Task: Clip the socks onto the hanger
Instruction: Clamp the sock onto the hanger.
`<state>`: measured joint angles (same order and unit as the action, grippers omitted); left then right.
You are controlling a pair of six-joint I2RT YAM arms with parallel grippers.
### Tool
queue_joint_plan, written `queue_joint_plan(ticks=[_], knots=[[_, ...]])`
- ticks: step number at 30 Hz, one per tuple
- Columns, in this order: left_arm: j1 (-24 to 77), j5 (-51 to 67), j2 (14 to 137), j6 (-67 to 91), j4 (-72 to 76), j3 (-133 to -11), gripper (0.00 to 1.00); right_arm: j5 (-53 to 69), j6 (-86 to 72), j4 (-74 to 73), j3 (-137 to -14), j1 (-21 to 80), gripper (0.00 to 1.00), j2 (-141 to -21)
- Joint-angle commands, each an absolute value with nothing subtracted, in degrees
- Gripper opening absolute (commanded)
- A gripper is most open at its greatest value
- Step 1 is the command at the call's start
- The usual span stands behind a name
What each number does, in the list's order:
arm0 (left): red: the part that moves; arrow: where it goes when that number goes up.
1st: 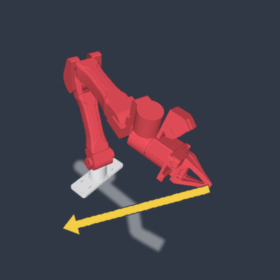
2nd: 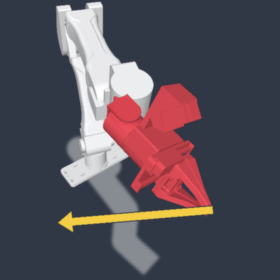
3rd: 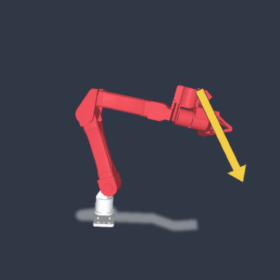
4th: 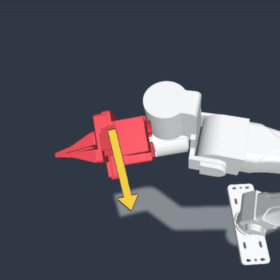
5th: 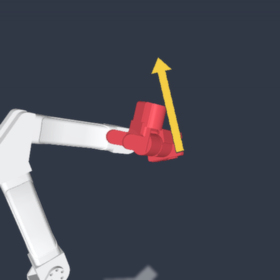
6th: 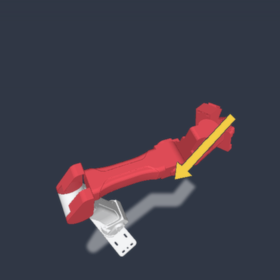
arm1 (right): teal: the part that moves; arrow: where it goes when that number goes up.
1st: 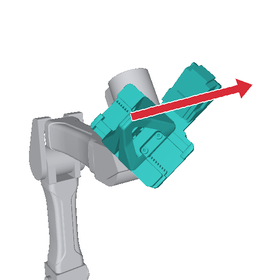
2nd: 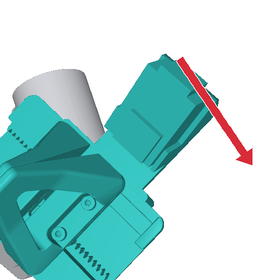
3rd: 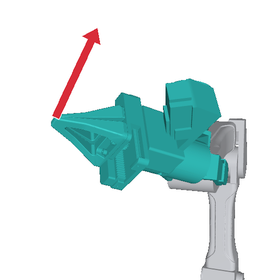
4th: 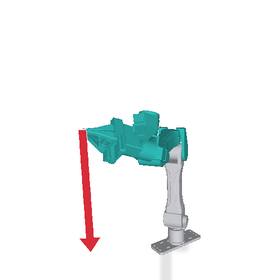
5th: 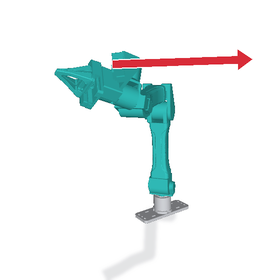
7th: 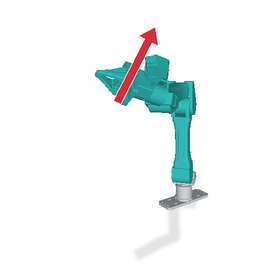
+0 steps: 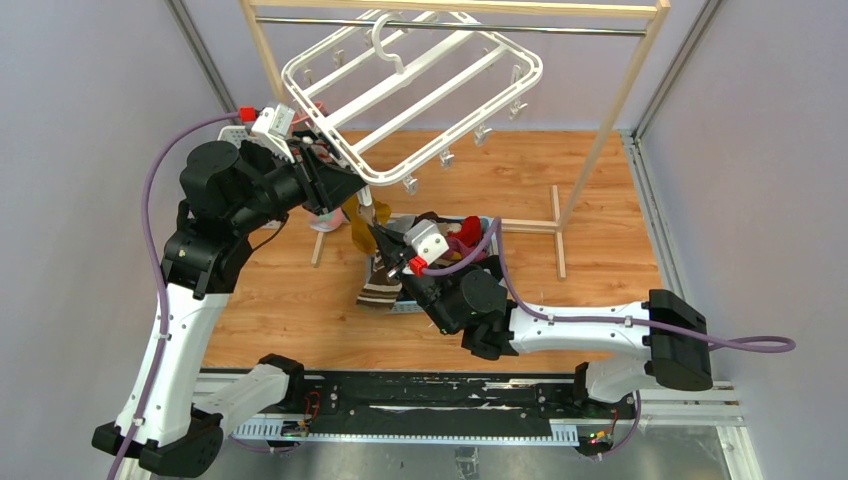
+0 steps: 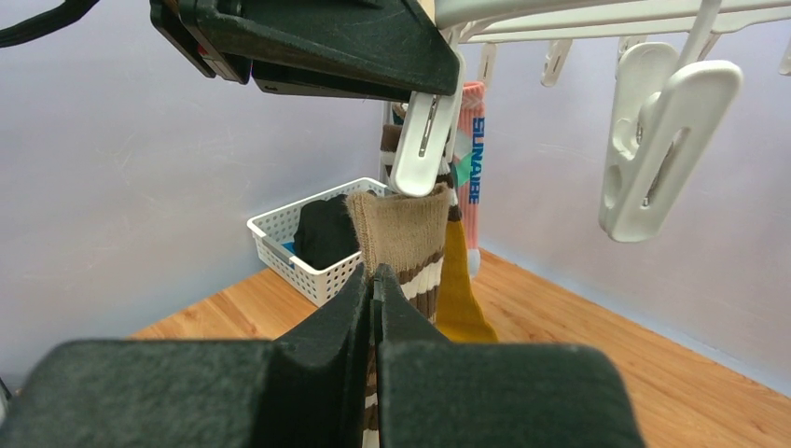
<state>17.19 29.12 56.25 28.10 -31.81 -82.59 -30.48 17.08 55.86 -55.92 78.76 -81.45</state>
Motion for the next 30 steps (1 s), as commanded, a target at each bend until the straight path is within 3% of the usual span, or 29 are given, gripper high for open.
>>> queue_joint_plan(ticks=[1,30], knots=[[16.7,28.5,55.9,28.6,-31.4,-83.0,0.0,-31.1,17.7,57.9,-57.3,79.7,0.0,-81.7],[16.7,28.3,56.0,28.2,-31.9,-83.3,0.0,-36.4,28.4,63.2,-60.2,82.1,0.0,-84.9]])
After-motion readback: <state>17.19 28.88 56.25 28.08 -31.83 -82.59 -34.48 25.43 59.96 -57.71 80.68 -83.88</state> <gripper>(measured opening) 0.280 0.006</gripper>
